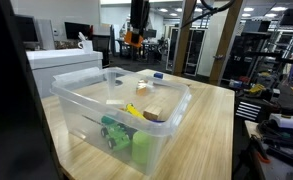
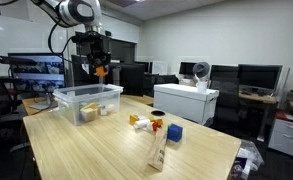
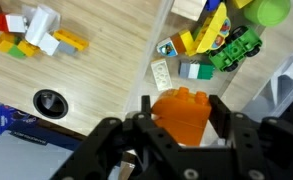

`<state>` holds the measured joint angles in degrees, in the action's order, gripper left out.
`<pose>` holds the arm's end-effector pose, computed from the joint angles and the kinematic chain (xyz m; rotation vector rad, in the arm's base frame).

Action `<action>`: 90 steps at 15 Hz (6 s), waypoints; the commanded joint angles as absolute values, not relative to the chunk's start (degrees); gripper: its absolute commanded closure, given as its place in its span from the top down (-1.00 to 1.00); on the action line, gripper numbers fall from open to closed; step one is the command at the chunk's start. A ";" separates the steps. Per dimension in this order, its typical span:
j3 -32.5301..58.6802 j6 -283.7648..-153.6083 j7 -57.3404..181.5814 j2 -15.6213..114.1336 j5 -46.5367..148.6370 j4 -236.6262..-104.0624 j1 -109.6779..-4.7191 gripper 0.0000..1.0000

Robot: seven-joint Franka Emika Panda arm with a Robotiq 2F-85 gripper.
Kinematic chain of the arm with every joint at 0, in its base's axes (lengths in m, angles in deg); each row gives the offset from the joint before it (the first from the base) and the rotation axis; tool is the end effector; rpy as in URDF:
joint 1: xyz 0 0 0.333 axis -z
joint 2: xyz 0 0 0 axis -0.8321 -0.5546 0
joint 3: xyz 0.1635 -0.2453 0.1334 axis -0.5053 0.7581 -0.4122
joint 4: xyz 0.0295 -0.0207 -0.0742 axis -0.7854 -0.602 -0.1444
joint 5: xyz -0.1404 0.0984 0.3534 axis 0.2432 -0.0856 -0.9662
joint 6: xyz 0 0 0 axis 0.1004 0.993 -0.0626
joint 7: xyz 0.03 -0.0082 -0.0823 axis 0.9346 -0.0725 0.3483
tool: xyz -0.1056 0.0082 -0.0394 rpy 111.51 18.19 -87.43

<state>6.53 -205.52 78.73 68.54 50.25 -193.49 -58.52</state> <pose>0.5544 0.0450 0.4894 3.0512 0.4772 0.2301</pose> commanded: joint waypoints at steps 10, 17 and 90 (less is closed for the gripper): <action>14.19 -203.75 80.65 64.76 56.47 -191.04 -52.53 1.00; 20.13 -207.42 75.57 54.11 65.25 -189.22 -46.75 1.00; 19.00 -215.41 70.03 36.30 50.67 -182.04 -43.59 1.00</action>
<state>19.14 -214.38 70.63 34.99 50.72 -179.01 -44.03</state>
